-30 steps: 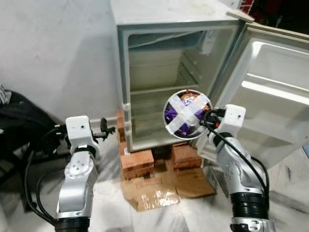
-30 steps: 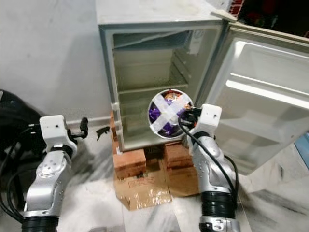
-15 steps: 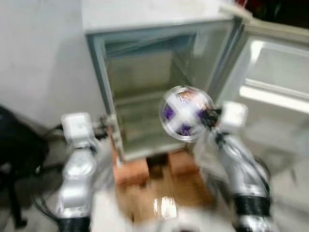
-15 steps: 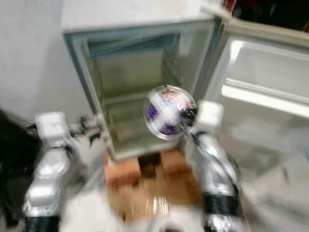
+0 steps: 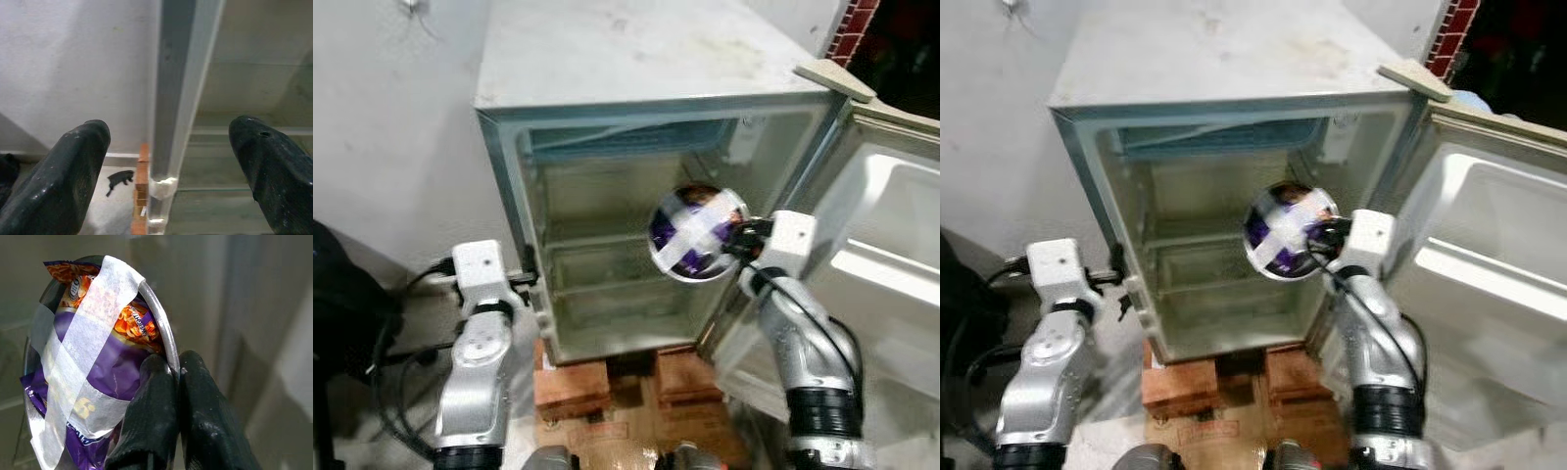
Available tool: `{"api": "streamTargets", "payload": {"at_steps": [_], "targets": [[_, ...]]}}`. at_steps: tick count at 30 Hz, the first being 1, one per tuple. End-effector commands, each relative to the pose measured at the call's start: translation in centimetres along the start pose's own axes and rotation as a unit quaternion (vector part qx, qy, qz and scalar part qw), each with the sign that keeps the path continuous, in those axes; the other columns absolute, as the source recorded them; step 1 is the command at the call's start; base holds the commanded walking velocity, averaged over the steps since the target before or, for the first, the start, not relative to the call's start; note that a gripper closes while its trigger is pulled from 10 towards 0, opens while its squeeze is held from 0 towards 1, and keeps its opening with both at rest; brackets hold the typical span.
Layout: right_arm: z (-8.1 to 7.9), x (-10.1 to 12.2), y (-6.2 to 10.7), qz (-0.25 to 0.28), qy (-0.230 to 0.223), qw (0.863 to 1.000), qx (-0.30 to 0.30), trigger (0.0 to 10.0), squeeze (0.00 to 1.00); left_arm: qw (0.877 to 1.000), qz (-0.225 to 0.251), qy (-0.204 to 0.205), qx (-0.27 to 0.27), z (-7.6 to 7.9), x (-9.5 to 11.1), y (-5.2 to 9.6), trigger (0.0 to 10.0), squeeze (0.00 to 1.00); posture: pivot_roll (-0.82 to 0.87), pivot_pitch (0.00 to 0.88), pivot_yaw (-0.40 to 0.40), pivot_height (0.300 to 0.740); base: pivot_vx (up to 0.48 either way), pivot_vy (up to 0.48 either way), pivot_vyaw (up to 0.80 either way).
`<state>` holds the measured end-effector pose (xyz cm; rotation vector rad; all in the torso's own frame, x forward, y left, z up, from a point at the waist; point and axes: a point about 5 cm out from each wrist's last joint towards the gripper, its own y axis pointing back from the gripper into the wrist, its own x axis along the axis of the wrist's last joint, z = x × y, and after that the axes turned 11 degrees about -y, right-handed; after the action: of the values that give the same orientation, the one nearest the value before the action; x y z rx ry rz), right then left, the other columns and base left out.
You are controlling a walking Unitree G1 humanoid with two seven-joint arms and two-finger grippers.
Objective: Restocking fridge
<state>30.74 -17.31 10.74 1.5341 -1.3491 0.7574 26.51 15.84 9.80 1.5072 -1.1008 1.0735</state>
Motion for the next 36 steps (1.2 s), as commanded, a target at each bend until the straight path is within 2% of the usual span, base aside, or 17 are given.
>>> {"api": "streamTargets", "payload": {"at_steps": [1, 11, 15, 18, 23, 32, 36], "targets": [[-0.9, 0.4, -0.1, 0.012, -0.005, 1.0, 0.018, 10.0, 0.0, 1.0, 0.002, -0.006, 0.01, -0.4, 0.3, 0.1, 10.0, 0.0, 0.02, 0.0, -0.03, 0.74, 0.0, 0.0, 0.0], [-0.9, 0.3, -0.1, 0.01, -0.006, 1.0, 0.018, 10.0, 0.0, 1.0, 0.0, -0.003, 0.011, -0.4, 0.4, 0.0, 10.0, 0.0, 0.02, 0.0, -0.028, 0.74, 0.0, -0.448, 0.0], [-1.0, 0.3, -0.2, 0.01, -0.009, 1.0, 0.02, 10.0, 0.0, 1.0, 0.011, 0.008, 0.021, -0.5, 0.7, -0.1, 10.0, 0.0, 0.02, 0.0, -0.028, 0.74, 0.0, 0.0, 0.0], [-1.2, 0.2, -0.2, 0.005, -0.012, 1.0, 0.027, 10.0, 0.0, 0.999, 0.003, 0.005, 0.043, -0.9, 0.6, 0.0, 10.0, 0.0, 0.02, 0.0, -0.029, 0.74, 0.0, 0.0, 0.0], [-1.7, 0.3, -0.1, 0.009, 0.001, 0.999, 0.045, 10.0, 0.0, 0.998, -0.014, 0.022, 0.06, -1.4, 0.1, 0.0, 10.0, 0.0, 0.02, 0.0, -0.03, 0.74, 0.0, 0.0, 0.0], [-2.0, 0.1, -0.1, 0.007, 0.007, 0.999, 0.052, 10.0, 0.0, 0.996, -0.034, 0.042, 0.066, -1.7, -0.4, 0.0, 10.0, 0.0, 0.02, 0.0, -0.033, 0.74, 0.0, 0.0, 0.76], [-2.0, -0.1, -0.1, 0.003, 0.002, 0.999, 0.052, 10.0, 0.0, 0.996, -0.042, 0.051, 0.058, -1.8, -0.7, 0.2, 10.0, 0.0, 0.02, 0.0, -0.033, 0.74, 0.0, 0.0, 0.0]]}}
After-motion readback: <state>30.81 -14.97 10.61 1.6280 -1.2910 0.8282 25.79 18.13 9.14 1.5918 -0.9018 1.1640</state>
